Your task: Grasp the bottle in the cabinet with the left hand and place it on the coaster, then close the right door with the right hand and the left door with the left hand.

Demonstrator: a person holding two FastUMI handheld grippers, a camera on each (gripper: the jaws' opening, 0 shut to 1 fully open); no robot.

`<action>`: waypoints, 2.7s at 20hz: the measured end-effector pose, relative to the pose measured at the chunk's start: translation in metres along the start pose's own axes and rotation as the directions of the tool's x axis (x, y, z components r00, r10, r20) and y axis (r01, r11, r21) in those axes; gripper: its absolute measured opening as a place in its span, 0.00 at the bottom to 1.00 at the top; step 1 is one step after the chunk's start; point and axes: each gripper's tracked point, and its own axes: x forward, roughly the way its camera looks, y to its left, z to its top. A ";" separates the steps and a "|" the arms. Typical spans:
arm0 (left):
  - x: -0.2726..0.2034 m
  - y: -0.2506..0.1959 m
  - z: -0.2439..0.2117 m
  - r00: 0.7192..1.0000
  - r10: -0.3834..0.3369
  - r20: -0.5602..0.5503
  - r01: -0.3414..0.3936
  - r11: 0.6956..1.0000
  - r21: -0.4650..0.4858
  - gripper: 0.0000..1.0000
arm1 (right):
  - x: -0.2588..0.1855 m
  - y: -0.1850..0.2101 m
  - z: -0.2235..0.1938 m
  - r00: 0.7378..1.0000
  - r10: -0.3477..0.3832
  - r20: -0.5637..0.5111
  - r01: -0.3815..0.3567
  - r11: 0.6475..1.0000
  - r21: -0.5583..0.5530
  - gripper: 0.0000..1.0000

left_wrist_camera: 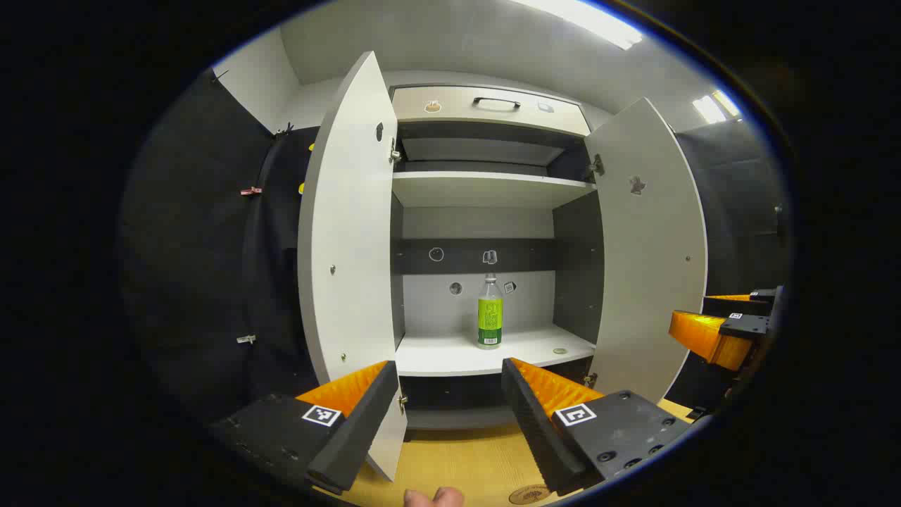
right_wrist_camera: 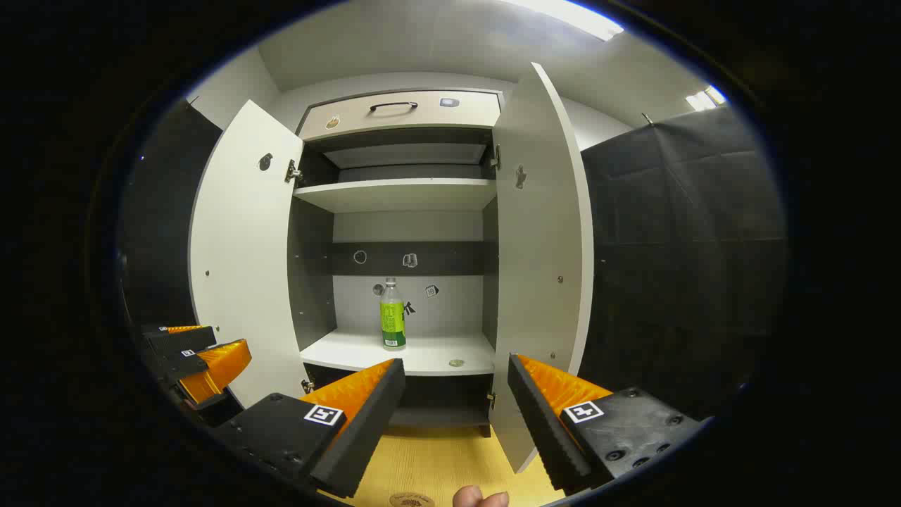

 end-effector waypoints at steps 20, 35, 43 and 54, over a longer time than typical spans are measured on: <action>-0.001 0.019 0.003 0.996 0.082 0.021 -0.082 0.996 0.019 0.95 | 0.022 0.006 -0.001 0.996 0.081 0.026 -0.080 0.997 -0.017 0.98; 0.086 -0.057 0.019 0.997 -0.069 0.032 0.069 0.997 0.026 0.95 | 0.001 -0.053 0.008 0.999 0.031 0.016 -0.031 0.999 0.010 0.98; 0.201 -0.090 0.018 0.996 -0.086 0.030 0.085 0.996 0.018 0.95 | -0.009 -0.101 -0.002 1.000 -0.014 -0.004 0.014 1.000 -0.010 0.98; 0.358 -0.089 -0.021 0.999 -0.015 -0.039 0.016 1.000 0.008 0.95 | -0.004 -0.122 0.003 1.000 -0.008 0.026 0.009 0.999 -0.038 0.98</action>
